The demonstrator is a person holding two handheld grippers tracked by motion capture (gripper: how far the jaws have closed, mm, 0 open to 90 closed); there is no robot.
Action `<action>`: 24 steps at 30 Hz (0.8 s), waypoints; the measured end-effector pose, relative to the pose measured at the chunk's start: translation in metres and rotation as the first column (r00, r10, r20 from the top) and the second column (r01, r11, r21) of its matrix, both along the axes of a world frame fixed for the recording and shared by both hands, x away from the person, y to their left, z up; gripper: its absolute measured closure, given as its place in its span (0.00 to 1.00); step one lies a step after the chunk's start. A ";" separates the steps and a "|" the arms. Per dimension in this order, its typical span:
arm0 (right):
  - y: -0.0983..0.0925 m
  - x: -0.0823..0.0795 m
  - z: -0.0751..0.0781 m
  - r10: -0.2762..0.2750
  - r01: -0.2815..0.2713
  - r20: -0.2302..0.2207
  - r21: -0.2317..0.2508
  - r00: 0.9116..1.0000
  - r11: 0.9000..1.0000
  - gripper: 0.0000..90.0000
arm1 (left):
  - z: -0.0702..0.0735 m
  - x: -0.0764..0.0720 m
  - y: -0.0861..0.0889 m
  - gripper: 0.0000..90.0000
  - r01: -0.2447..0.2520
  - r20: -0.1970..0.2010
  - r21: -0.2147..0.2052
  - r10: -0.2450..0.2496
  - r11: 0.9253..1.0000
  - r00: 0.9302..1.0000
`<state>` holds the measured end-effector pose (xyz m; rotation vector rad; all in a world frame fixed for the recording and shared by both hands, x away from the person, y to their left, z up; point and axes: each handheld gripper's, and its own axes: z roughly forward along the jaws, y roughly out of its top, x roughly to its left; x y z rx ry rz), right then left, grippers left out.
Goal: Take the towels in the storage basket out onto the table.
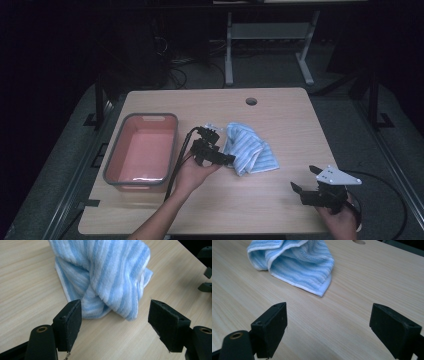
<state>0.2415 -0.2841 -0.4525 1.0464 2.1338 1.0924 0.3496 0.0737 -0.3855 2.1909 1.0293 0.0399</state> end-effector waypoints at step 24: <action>0.000 0.000 -0.003 -0.005 0.005 -0.008 0.002 1.000 1.000 0.16 | -0.018 -0.049 0.017 0.29 0.047 0.033 -0.022 -0.046 0.999 0.998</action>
